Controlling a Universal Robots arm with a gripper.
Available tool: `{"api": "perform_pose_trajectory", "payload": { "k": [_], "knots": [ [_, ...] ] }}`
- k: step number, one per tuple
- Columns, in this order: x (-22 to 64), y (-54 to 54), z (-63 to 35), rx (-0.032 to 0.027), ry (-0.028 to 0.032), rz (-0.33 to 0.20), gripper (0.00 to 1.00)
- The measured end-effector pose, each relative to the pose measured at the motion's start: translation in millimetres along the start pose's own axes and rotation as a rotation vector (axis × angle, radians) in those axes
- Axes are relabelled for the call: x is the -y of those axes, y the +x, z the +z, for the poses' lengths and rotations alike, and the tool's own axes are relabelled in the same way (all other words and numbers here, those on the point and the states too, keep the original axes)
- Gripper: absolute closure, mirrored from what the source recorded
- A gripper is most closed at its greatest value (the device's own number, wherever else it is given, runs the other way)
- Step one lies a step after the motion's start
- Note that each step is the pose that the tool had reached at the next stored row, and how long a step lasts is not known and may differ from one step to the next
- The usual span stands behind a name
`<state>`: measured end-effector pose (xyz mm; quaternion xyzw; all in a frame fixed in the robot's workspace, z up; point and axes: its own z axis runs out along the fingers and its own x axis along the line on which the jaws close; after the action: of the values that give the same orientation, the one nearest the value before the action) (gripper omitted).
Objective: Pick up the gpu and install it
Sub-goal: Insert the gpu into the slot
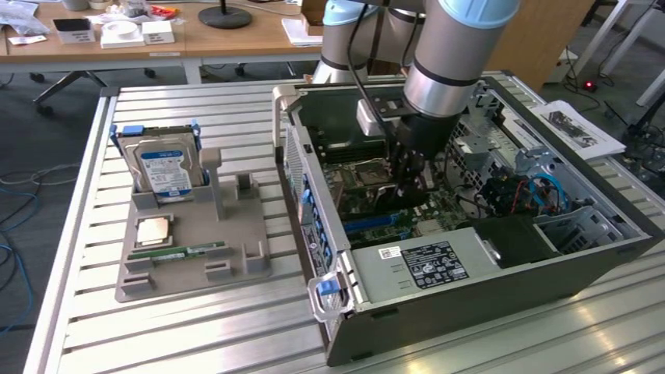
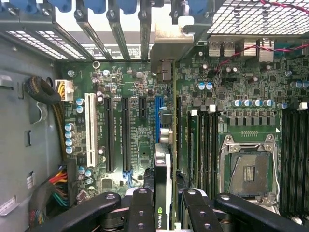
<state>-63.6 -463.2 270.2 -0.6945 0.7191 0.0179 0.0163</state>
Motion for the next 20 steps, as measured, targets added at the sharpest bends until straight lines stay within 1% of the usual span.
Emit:
{"api": "perform_pose_trajectory", "payload": {
  "k": [4,11,20],
  "knots": [
    [-0.9,0.7,0.0,0.0002,0.0001,0.000,0.73],
    [-5.8,1.2,0.0,0.0001,0.0000,0.000,0.73],
    [-7.2,3.0,-0.1,0.0001,0.0000,0.000,0.73]
  ]
}}
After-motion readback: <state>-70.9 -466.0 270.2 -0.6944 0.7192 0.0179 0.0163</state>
